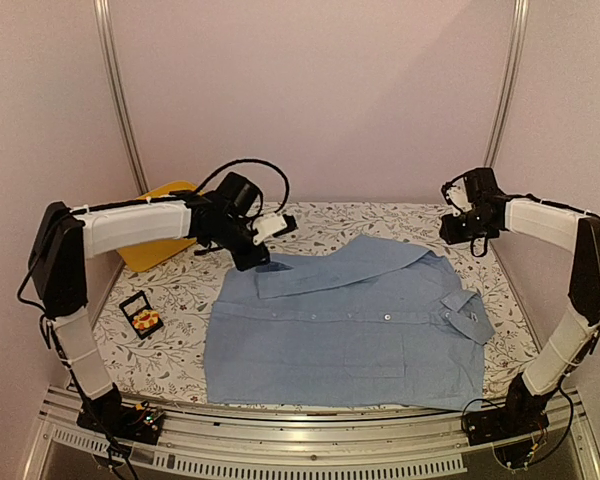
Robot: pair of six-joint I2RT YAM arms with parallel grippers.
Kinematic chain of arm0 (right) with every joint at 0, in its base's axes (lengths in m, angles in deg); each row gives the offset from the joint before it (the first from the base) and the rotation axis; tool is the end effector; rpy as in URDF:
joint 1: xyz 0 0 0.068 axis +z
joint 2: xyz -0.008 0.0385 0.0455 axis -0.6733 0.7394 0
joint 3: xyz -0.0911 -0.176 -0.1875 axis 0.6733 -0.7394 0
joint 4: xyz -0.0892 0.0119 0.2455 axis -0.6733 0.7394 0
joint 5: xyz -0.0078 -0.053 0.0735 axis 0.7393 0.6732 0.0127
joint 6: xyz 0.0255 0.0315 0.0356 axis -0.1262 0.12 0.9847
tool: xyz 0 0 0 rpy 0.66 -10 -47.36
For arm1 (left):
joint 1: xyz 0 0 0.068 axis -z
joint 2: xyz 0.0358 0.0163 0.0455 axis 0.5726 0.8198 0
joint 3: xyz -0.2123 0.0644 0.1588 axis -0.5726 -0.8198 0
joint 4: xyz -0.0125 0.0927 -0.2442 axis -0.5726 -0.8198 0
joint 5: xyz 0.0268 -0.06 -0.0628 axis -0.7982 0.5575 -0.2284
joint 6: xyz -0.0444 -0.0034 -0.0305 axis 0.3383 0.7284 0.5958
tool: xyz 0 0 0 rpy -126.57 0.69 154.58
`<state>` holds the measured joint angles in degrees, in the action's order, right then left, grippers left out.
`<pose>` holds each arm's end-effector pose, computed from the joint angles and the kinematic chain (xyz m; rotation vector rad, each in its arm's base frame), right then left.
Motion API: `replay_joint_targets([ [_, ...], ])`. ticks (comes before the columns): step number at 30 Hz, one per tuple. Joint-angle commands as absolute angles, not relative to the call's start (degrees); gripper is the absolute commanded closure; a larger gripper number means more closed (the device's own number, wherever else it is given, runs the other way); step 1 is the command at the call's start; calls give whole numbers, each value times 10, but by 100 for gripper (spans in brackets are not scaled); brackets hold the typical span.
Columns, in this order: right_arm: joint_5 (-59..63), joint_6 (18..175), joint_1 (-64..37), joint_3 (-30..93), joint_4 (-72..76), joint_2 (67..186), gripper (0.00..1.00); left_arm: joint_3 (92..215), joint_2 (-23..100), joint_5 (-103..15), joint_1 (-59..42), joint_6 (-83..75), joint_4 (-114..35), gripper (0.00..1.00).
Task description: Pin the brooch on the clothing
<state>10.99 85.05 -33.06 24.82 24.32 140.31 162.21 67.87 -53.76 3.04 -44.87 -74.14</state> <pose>0.3570 0.0575 0.2403 -0.2833 2.4109 0.0167 0.3130 -0.2430 0.2325 1.4070 2.1366 -0.0255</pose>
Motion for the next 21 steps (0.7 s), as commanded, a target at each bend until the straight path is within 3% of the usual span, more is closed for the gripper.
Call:
replay_joint_targets([
  [1, -43, 898, -308, 289, 132, 1458, 84, 1698, 740, -499, -24, -313, -606, 79],
  [9, -47, 978, -299, 336, 111, 1611, 100, 1742, 841, -482, 8, -286, -588, 80],
  [13, -1, 1004, -298, 321, 119, 1644, 100, 1713, 860, -494, 16, -265, -584, 82],
  [21, 72, 1050, -318, 398, 192, 1710, 100, 1721, 945, -654, -10, -226, -654, 85],
])
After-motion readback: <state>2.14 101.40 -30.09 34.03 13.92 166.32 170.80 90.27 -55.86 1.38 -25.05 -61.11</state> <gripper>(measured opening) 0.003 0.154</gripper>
